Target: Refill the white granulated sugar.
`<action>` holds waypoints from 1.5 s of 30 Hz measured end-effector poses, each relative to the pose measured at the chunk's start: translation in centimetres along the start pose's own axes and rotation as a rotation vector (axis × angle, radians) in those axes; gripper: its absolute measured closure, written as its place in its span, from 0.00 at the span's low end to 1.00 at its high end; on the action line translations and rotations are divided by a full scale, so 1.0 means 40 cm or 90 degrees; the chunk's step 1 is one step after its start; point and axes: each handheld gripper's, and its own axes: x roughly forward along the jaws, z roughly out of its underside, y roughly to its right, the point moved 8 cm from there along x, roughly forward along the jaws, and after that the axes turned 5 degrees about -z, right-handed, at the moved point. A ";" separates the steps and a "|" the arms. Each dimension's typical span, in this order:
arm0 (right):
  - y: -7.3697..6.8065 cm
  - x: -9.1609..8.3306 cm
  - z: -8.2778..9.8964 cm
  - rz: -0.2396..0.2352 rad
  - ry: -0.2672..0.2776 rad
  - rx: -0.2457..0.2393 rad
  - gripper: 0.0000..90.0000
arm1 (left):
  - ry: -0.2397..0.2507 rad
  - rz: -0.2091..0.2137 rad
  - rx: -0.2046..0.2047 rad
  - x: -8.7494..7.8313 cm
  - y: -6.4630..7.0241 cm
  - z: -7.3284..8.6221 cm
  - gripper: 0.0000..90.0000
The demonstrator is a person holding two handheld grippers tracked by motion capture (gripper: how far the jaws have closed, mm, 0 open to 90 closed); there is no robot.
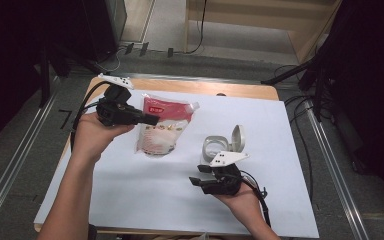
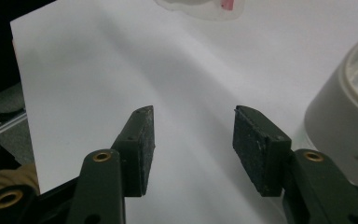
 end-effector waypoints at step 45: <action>0.013 0.223 -0.060 0.136 0.062 -0.138 0.67 | -0.047 0.082 -0.112 0.049 0.018 0.019 1.00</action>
